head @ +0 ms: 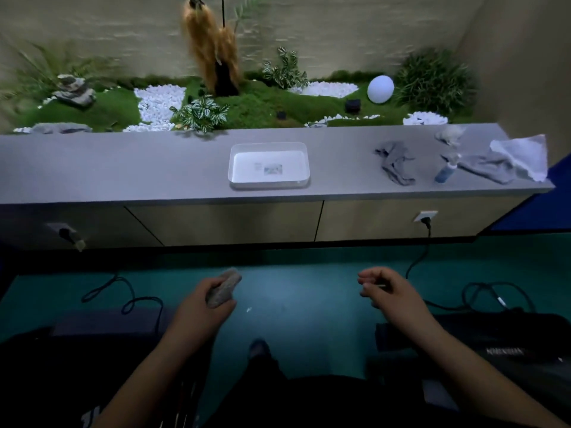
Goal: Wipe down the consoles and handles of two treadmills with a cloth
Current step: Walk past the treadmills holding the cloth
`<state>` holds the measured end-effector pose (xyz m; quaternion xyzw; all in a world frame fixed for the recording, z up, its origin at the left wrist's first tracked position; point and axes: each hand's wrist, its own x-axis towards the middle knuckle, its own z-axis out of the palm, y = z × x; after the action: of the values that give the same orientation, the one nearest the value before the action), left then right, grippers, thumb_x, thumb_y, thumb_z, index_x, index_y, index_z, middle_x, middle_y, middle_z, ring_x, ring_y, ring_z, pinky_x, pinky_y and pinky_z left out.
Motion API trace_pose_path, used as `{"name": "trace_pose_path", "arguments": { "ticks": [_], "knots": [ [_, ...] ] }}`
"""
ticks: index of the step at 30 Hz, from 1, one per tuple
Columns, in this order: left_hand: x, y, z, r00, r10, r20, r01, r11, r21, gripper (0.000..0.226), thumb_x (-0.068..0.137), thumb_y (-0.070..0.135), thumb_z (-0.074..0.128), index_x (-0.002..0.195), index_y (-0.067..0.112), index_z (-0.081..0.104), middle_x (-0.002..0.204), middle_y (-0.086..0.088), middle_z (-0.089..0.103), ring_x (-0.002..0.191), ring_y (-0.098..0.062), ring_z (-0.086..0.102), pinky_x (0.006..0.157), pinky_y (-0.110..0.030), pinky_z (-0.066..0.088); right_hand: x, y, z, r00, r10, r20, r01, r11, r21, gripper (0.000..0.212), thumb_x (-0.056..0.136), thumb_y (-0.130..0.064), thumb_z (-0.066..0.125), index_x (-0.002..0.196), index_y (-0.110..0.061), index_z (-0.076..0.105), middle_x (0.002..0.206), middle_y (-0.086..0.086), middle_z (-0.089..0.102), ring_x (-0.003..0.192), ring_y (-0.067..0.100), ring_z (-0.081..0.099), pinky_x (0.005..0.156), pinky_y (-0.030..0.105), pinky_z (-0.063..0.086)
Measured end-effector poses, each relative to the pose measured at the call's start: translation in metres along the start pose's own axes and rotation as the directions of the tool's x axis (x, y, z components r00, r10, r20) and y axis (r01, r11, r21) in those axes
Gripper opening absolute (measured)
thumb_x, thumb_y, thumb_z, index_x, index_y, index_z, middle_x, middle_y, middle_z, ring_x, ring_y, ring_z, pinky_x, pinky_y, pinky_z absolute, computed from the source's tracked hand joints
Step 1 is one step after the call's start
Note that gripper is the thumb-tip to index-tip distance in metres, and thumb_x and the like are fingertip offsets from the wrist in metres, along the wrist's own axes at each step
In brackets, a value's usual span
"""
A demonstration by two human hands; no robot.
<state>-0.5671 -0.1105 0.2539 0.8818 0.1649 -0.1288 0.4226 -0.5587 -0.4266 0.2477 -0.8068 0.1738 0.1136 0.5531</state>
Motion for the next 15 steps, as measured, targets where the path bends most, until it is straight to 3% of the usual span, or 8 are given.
{"name": "trace_pose_path", "arguments": {
  "ticks": [6,11,15],
  "knots": [
    [0.114,0.015,-0.020,0.999,-0.040,0.020,0.040,0.999,0.015,0.037,0.078,0.014,0.074,0.112,0.021,0.059,0.099,-0.001,0.061,0.088,-0.017,0.058,0.074,-0.022,0.036,0.087,-0.029,0.021,0.999,0.040,-0.033,-0.040,0.999,0.009,0.020,0.089,-0.003,0.058,0.090,-0.022,0.063,0.098,-0.001,0.068,0.092,0.022,0.065,0.078,0.032,0.050],
    [0.211,0.044,-0.043,0.998,0.014,0.058,-0.018,0.997,0.072,0.038,0.079,0.021,0.073,0.114,0.023,0.058,0.102,0.007,0.059,0.092,-0.014,0.056,0.077,-0.023,0.036,0.157,-0.062,0.035,0.991,0.068,-0.116,-0.066,0.998,0.016,0.023,0.086,-0.002,0.060,0.088,-0.024,0.065,0.094,-0.002,0.069,0.091,0.024,0.067,0.083,0.039,0.050],
    [0.271,0.072,-0.058,0.994,0.041,0.098,-0.048,0.997,0.068,0.036,0.080,0.023,0.072,0.111,0.030,0.055,0.103,0.007,0.060,0.091,-0.013,0.057,0.078,-0.024,0.038,0.199,-0.089,0.044,0.987,0.067,-0.146,-0.062,0.997,0.045,0.022,0.088,-0.002,0.060,0.088,-0.023,0.065,0.093,-0.002,0.070,0.089,0.018,0.067,0.082,0.037,0.050]
  ]
}}
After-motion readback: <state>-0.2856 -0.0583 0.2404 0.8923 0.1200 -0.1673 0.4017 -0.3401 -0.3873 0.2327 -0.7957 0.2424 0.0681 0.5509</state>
